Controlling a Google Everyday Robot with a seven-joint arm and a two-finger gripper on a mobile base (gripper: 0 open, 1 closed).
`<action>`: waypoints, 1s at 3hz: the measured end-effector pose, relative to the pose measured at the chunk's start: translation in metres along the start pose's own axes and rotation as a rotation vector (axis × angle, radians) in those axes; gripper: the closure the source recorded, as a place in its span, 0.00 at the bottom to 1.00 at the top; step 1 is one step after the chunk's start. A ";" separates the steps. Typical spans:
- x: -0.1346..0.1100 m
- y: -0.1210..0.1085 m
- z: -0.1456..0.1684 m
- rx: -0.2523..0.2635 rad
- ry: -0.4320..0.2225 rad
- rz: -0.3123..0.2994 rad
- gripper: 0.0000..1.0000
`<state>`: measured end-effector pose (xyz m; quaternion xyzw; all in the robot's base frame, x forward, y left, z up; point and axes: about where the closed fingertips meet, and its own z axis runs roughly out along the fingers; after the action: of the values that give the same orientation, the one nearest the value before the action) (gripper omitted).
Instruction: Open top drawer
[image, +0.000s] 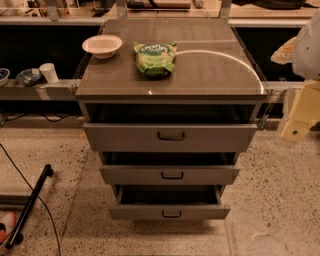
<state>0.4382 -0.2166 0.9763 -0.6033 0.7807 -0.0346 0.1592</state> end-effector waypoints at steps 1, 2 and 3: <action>0.000 0.000 0.000 0.000 0.000 0.000 0.00; -0.002 0.008 0.033 -0.036 0.012 -0.045 0.00; -0.001 0.031 0.105 -0.091 -0.004 -0.139 0.00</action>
Offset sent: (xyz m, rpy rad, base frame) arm 0.0089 0.0280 -0.1281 -0.0615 0.1377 0.1755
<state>0.4402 -0.1927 0.8692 -0.6626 0.7374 -0.0088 0.1305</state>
